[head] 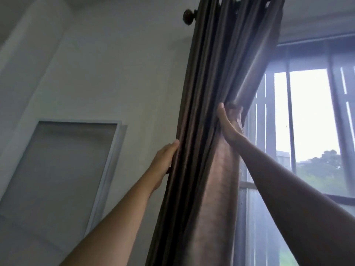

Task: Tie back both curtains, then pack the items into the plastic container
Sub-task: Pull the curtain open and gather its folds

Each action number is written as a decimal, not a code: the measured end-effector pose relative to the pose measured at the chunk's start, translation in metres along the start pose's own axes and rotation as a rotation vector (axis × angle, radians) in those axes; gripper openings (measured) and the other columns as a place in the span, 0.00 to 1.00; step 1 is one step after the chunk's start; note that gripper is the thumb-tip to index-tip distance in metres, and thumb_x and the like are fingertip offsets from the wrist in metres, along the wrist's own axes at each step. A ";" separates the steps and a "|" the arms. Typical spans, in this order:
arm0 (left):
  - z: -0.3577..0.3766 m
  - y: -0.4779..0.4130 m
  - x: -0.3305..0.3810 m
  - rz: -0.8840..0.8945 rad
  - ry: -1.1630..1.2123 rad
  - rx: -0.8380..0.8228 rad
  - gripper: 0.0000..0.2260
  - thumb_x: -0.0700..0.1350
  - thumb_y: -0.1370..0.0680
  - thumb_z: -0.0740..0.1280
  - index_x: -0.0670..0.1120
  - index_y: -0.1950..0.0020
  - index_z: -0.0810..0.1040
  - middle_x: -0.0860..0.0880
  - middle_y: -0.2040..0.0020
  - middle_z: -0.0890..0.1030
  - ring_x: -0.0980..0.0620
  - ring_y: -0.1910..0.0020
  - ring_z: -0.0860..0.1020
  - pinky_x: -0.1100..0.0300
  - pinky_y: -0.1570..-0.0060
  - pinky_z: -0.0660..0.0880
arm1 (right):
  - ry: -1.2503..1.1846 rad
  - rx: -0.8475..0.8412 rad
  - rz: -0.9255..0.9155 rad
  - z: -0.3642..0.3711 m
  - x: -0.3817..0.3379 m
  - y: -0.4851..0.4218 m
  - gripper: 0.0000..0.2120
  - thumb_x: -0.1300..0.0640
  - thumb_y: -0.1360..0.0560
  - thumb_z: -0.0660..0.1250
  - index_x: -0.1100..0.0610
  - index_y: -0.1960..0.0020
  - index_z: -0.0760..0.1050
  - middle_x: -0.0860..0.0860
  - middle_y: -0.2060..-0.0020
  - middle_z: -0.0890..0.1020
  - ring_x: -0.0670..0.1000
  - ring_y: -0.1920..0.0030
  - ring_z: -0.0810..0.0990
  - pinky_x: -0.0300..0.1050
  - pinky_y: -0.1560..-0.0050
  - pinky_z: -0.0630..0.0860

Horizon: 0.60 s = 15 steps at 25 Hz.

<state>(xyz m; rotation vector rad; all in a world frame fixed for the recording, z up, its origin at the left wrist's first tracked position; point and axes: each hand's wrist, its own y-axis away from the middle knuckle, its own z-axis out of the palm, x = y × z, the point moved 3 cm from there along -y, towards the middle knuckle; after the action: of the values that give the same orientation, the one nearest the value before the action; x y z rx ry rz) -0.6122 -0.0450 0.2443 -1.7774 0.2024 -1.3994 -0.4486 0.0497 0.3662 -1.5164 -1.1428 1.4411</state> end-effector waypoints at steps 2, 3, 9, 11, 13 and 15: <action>0.009 -0.019 0.020 0.058 -0.035 -0.019 0.22 0.64 0.23 0.57 0.51 0.40 0.75 0.53 0.43 0.80 0.55 0.46 0.78 0.58 0.47 0.73 | -0.116 0.040 0.006 -0.016 0.006 -0.011 0.41 0.22 0.34 0.53 0.47 0.30 0.54 0.47 0.33 0.65 0.51 0.32 0.67 0.55 0.32 0.66; 0.014 -0.029 0.026 0.084 -0.050 -0.034 0.22 0.64 0.23 0.57 0.52 0.36 0.72 0.53 0.40 0.78 0.55 0.44 0.77 0.58 0.44 0.72 | -0.119 0.025 0.025 -0.024 0.010 -0.014 0.45 0.22 0.35 0.55 0.44 0.26 0.49 0.48 0.28 0.62 0.53 0.29 0.65 0.56 0.30 0.65; 0.034 -0.055 0.019 0.153 -0.113 -0.134 0.30 0.65 0.22 0.51 0.52 0.24 0.56 0.52 0.26 0.65 0.54 0.30 0.67 0.53 0.28 0.61 | 0.006 -0.100 0.032 -0.031 0.002 -0.020 0.31 0.35 0.35 0.60 0.24 0.34 0.55 0.51 0.33 0.68 0.57 0.33 0.66 0.64 0.33 0.66; 0.035 -0.055 0.019 0.155 -0.063 -0.151 0.29 0.64 0.22 0.48 0.52 0.24 0.56 0.53 0.27 0.66 0.53 0.31 0.67 0.53 0.28 0.61 | -0.096 -0.152 -0.018 -0.023 -0.002 -0.024 0.26 0.42 0.33 0.61 0.23 0.39 0.60 0.48 0.39 0.75 0.57 0.37 0.74 0.63 0.37 0.71; 0.036 -0.057 0.019 0.170 -0.037 -0.161 0.28 0.63 0.21 0.48 0.51 0.24 0.58 0.53 0.28 0.67 0.54 0.31 0.69 0.53 0.28 0.62 | -0.139 -0.184 -0.048 -0.011 -0.005 -0.024 0.25 0.46 0.31 0.60 0.27 0.37 0.63 0.47 0.43 0.77 0.55 0.40 0.77 0.60 0.39 0.74; 0.037 -0.058 0.018 0.185 -0.015 -0.160 0.26 0.61 0.20 0.49 0.50 0.25 0.61 0.52 0.29 0.69 0.54 0.32 0.69 0.53 0.28 0.62 | -0.134 -0.210 -0.041 0.006 -0.011 -0.025 0.27 0.44 0.32 0.60 0.33 0.34 0.63 0.49 0.42 0.77 0.56 0.41 0.77 0.60 0.38 0.74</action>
<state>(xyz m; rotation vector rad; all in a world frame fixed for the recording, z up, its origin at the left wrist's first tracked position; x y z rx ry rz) -0.5946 -0.0003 0.2970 -1.8465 0.4709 -1.2662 -0.4570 0.0471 0.3928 -1.5453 -1.4368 1.4494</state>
